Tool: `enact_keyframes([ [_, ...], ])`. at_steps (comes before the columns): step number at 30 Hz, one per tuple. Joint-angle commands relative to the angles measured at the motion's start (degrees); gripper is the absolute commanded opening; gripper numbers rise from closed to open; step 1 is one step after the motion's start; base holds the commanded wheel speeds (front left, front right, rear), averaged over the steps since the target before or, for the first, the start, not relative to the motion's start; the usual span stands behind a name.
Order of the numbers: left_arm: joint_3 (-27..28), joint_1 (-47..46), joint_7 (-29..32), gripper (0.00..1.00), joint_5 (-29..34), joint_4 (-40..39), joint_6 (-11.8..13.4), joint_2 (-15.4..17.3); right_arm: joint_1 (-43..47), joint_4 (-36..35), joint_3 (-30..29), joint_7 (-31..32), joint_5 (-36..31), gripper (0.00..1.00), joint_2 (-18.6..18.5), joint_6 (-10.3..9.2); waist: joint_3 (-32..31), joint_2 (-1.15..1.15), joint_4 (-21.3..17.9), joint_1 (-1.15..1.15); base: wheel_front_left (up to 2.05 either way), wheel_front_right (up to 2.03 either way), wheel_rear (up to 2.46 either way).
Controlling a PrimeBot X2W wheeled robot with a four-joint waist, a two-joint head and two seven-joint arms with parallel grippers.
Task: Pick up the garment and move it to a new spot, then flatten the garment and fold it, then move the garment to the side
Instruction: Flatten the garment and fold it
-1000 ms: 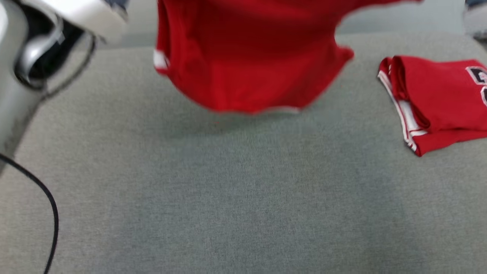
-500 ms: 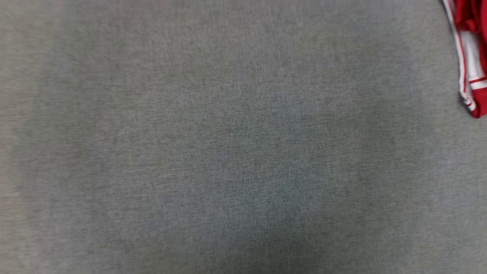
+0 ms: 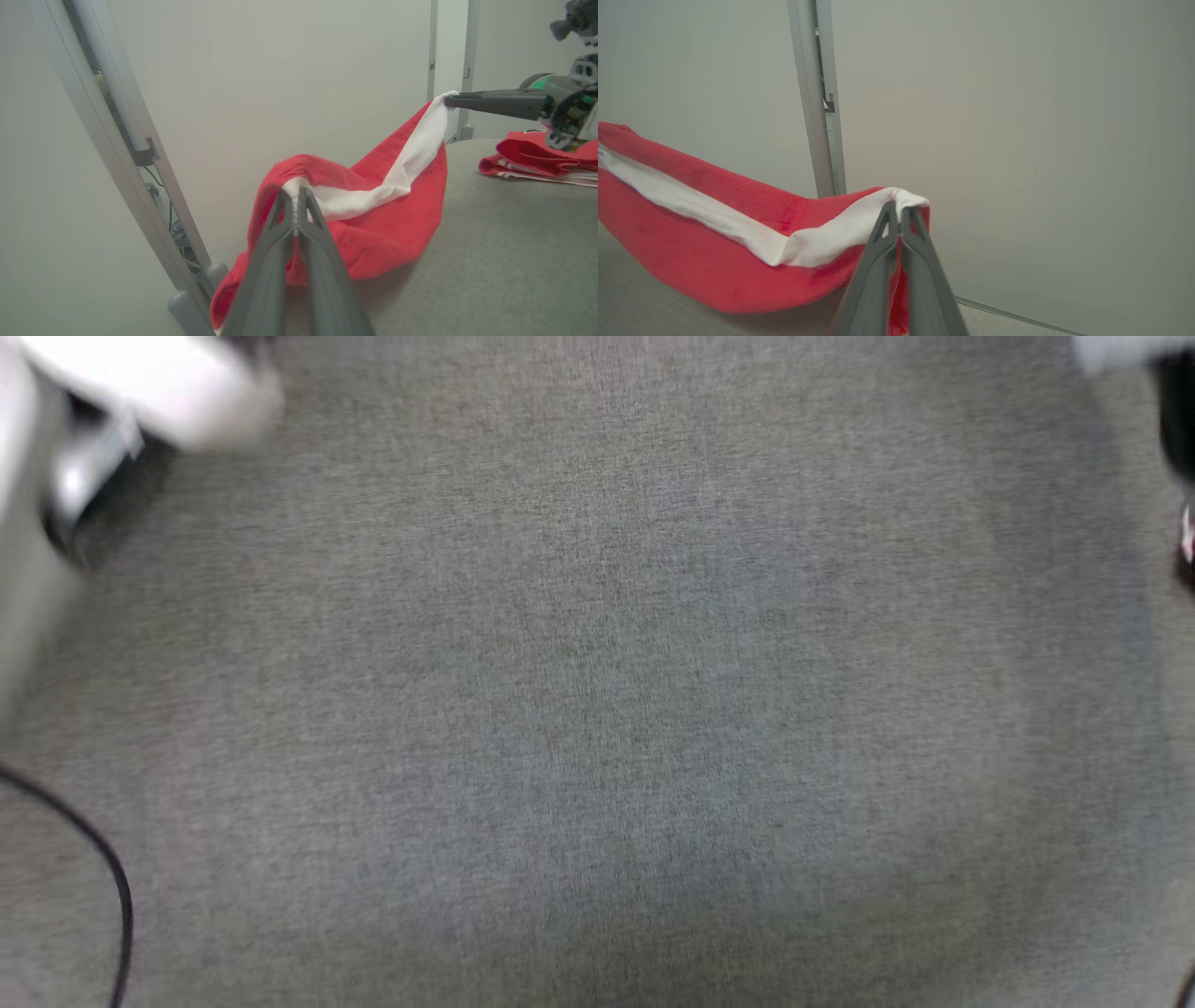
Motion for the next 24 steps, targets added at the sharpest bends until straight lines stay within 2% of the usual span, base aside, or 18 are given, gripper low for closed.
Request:
enact_keyframes([
  [1,0.78,5.19,-0.07,0.00,-0.95,-2.57,0.01,1.12,4.76,-1.23,0.26,-0.28,2.05,0.00,-2.17,-0.01,-2.73,0.00,0.70,-0.01,0.00,0.00,0.00],
  [6,-0.24,20.48,-0.07,0.00,-3.95,-8.90,0.01,4.32,17.56,-4.37,1.63,-0.28,8.28,0.00,-7.79,-0.01,-7.70,0.00,1.22,-0.01,0.00,0.00,0.00],
  [10,0.35,30.58,-0.07,0.00,-3.71,-11.70,0.12,5.87,27.00,-7.42,1.17,-0.27,11.36,0.00,-10.65,-0.01,-11.09,0.00,1.16,-0.01,0.00,0.00,0.00],
  [16,1.99,41.74,-0.07,0.00,-1.71,-14.15,0.53,4.81,38.95,-12.80,-1.27,-0.28,12.31,0.00,-13.52,-0.02,-16.11,0.00,1.56,-0.01,0.00,0.00,0.00],
  [24,2.39,51.16,-0.08,0.00,0.90,-14.51,0.84,2.83,51.40,-17.99,-4.48,-0.29,10.47,0.00,-13.91,-0.02,-22.90,0.00,1.79,-0.01,0.00,0.00,0.00],
])
